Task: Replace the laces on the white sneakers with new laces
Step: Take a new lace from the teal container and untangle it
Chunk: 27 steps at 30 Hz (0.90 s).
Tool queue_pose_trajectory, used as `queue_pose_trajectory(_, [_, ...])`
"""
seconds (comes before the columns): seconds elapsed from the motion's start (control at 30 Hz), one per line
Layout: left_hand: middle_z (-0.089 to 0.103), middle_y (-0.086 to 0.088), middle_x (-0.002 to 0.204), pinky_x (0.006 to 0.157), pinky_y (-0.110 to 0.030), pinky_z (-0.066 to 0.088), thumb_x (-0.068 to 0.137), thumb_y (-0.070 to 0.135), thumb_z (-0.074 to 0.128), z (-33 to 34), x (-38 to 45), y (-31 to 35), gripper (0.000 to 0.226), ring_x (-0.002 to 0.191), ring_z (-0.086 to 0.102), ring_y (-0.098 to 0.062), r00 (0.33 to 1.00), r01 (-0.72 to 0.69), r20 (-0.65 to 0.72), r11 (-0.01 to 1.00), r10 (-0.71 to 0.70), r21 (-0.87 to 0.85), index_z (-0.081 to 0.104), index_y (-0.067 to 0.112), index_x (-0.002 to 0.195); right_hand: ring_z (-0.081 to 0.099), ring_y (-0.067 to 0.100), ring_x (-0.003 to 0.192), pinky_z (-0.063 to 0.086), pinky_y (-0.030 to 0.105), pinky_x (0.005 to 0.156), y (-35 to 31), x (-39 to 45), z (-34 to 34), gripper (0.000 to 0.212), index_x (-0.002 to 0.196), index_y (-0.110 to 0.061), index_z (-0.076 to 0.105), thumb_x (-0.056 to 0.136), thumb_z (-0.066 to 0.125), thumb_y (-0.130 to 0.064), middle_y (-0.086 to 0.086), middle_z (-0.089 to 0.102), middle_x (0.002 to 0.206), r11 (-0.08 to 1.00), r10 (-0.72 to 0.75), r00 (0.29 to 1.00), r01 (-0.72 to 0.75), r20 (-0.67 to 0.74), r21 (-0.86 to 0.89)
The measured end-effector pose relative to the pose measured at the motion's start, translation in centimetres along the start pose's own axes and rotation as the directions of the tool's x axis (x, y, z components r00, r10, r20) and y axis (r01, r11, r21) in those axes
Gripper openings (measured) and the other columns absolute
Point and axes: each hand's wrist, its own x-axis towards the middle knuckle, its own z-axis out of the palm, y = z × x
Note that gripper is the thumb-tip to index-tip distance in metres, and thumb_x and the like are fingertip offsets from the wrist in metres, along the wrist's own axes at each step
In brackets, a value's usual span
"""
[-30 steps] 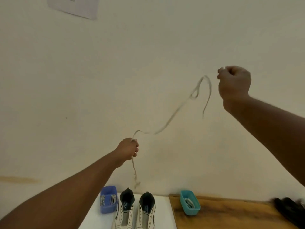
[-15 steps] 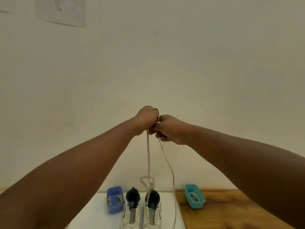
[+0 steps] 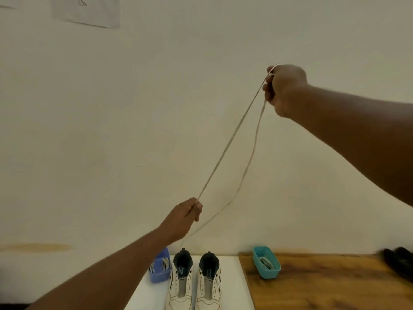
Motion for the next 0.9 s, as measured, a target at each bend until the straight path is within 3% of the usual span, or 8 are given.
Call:
queue_pose_trajectory(0.07, [0.063,0.005,0.080,0.079,-0.031,0.051,0.107,0.032,0.039,0.9,-0.5,-1.1,0.028,0.075,0.060,-0.005,0.999,0.036,0.013,0.998,-0.036,-0.043,0.057,0.019,0.090,0.054,0.016,0.053,0.046,0.024,0.058,-0.8,0.5,-0.1,0.038,0.089,-0.015,0.066,0.092,0.030,-0.004,-0.002,0.055,0.058,1.000,-0.018,0.999,0.018,-0.030,0.000])
queue_pose_trajectory(0.13, [0.061,0.000,0.081,0.076,-0.030,0.052,0.107,0.020,0.039,1.4,-0.8,-2.0,0.023,0.073,0.058,-0.008,0.995,0.103,0.032,0.986,-0.100,-0.128,0.057,0.012,0.094,0.056,0.018,0.055,0.050,0.024,0.060,-1.0,0.9,-0.1,0.038,0.090,-0.014,0.067,0.092,0.031,-0.004,-0.001,0.057,0.062,1.000,-0.021,0.999,0.021,-0.036,-0.006])
queue_pose_trajectory(0.3, [0.061,-0.006,0.076,0.065,-0.034,0.045,0.105,0.019,0.039,2.4,-1.8,-5.1,0.021,0.068,0.051,-0.020,0.933,0.358,0.110,0.914,-0.343,-0.192,0.057,0.012,0.098,0.063,0.022,0.058,0.061,0.029,0.070,-0.7,1.3,0.1,0.033,0.090,-0.012,0.066,0.093,0.034,-0.003,0.004,0.062,0.064,0.996,-0.010,0.999,0.013,-0.040,0.093])
queue_pose_trajectory(0.37, [0.064,-0.005,0.072,0.062,-0.032,0.045,0.107,0.019,0.037,2.5,-2.6,-6.0,0.027,0.062,0.052,-0.018,0.926,0.375,0.116,0.912,-0.360,-0.168,0.061,0.012,0.098,0.065,0.022,0.058,0.062,0.032,0.074,-0.3,1.3,0.3,0.033,0.093,-0.009,0.066,0.094,0.033,-0.005,0.008,0.065,0.069,0.993,0.005,0.999,0.000,-0.036,0.121])
queue_pose_trajectory(0.53, [0.072,-0.006,0.077,0.070,-0.037,0.054,0.108,0.020,0.037,2.8,-3.6,-7.0,0.029,0.067,0.061,-0.018,0.911,0.413,0.084,0.888,-0.404,-0.204,0.065,0.014,0.100,0.066,0.023,0.061,0.058,0.027,0.064,0.3,1.1,0.5,0.028,0.097,-0.011,0.061,0.094,0.034,-0.007,0.007,0.065,0.072,0.998,0.003,1.000,-0.004,0.029,0.056])
queue_pose_trajectory(0.63, [0.073,-0.002,0.098,0.070,-0.027,0.052,0.104,0.029,0.048,3.3,-3.0,-3.9,0.018,0.078,0.065,-0.015,0.930,0.352,0.023,0.868,-0.367,-0.350,0.062,0.024,0.116,0.066,0.024,0.064,0.057,0.027,0.063,0.7,0.8,0.4,0.026,0.099,-0.010,0.061,0.095,0.036,-0.007,0.008,0.065,0.075,1.000,0.022,0.997,-0.023,0.079,0.009])
queue_pose_trajectory(0.7, [0.070,0.003,0.107,0.074,-0.025,0.053,0.100,0.035,0.056,4.1,-2.3,-0.4,0.024,0.087,0.068,-0.016,0.957,0.266,0.011,0.863,-0.289,-0.430,0.058,0.031,0.124,0.066,0.025,0.064,0.058,0.027,0.064,0.9,0.6,0.4,0.026,0.100,-0.010,0.062,0.095,0.037,-0.007,0.008,0.066,0.076,0.999,0.028,0.995,-0.026,0.096,-0.018])
queue_pose_trajectory(0.9, [0.059,0.013,0.124,0.070,-0.014,0.052,0.092,0.051,0.063,11.1,-2.2,6.5,0.055,0.098,0.066,-0.007,0.981,0.104,0.187,0.945,-0.046,-0.310,0.044,0.038,0.142,0.065,0.024,0.064,0.057,0.028,0.065,0.6,-0.2,0.6,0.025,0.100,-0.010,0.061,0.096,0.037,-0.007,0.007,0.064,0.074,1.000,0.031,0.993,-0.031,0.118,-0.004])
